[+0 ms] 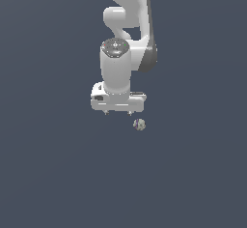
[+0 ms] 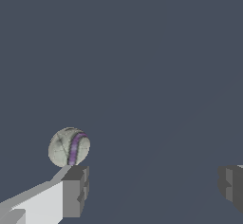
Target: Pick up the object and move it to a goal position.
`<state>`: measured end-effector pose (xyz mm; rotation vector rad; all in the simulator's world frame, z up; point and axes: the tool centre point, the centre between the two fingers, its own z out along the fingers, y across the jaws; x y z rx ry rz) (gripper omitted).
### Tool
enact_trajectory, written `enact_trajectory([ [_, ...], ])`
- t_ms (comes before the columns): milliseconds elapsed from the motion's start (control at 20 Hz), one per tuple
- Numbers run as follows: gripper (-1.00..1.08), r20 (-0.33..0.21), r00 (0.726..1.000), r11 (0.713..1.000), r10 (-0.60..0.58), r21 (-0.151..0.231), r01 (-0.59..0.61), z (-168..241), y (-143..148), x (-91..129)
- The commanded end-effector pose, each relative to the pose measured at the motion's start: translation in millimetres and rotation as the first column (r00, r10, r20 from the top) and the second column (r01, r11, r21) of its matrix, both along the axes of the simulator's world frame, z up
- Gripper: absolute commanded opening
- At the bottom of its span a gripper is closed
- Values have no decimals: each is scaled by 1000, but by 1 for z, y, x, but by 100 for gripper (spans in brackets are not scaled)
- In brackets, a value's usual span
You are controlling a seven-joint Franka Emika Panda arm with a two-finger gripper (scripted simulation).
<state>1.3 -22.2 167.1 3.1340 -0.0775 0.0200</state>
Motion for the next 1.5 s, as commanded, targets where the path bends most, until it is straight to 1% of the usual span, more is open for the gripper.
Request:
enact_trajectory([
  [0, 100, 0, 1000, 1000, 0, 0, 0, 0, 0, 0],
  [450, 100, -19, 998, 998, -65, 12, 65, -2, -14, 0],
  [750, 100, -18, 999, 999, -42, 10, 42, -3, -11, 0],
  [950, 100, -19, 1000, 1000, 7, 8, -7, -7, -7, -1],
  [1150, 100, -20, 996, 996, 84, 6, -84, -13, 0, -1],
  [1300, 100, -21, 987, 987, 158, 4, -158, -18, 7, -2],
  [1450, 100, -23, 969, 969, 247, 2, -247, -24, 15, -3],
])
